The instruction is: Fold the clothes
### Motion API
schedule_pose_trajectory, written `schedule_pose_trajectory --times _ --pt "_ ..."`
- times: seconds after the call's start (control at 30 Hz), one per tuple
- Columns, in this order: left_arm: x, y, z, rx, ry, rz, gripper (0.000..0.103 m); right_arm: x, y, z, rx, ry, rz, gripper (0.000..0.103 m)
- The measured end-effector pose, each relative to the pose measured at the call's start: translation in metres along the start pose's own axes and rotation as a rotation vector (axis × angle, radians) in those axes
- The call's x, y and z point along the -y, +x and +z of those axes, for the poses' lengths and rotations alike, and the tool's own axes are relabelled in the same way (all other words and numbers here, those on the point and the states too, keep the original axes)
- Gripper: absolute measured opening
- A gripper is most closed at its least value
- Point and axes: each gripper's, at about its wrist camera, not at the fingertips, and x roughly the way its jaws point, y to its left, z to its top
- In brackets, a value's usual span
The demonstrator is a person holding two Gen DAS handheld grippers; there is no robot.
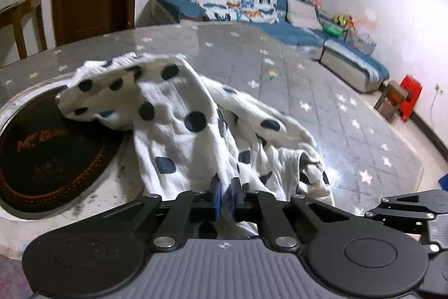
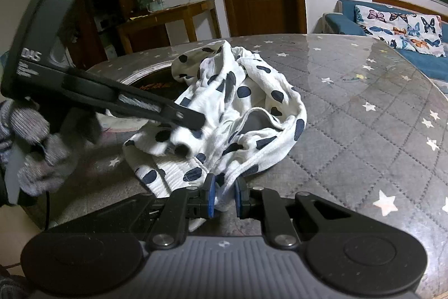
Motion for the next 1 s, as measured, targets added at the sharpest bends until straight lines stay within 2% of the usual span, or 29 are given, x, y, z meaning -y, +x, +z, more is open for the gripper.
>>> schedule_pose_trajectory --times 0.17,0.3,0.43,0.67,0.73,0.8,0.83,0.93,1.0 --pt "-0.022 -0.041 -0.007 0.057 -0.034 0.031 0.006 0.002 -0.010 0.003 0.010 -0.012 0.022 0.012" --pt "-0.040 -0.074 -0.019 0.075 -0.066 0.067 0.005 0.001 -0.017 0.004 -0.014 -0.023 0.065 0.010" --pt "-0.051 -0.097 -0.042 0.036 -0.097 0.080 0.005 0.001 -0.027 0.002 -0.048 -0.036 0.115 0.009" --pt "-0.059 -0.118 -0.081 -0.094 -0.105 0.083 0.006 -0.002 -0.040 -0.007 -0.133 -0.081 0.185 0.010" --pt "-0.062 -0.118 -0.085 -0.120 -0.095 0.074 0.006 0.000 -0.045 -0.004 -0.133 -0.085 0.198 0.016" --pt "-0.063 -0.119 -0.085 -0.125 -0.081 0.071 0.007 0.002 -0.047 0.004 -0.124 -0.088 0.196 0.016" --pt "-0.064 -0.120 -0.085 -0.124 -0.074 0.070 0.011 0.004 -0.048 0.010 -0.115 -0.086 0.195 0.016" --pt "-0.066 -0.125 -0.079 -0.097 -0.043 0.087 0.014 0.008 -0.049 0.027 -0.086 -0.085 0.185 0.016" --pt "-0.067 -0.128 -0.072 -0.067 -0.033 0.105 0.026 0.010 -0.045 0.039 -0.068 -0.099 0.164 0.016"
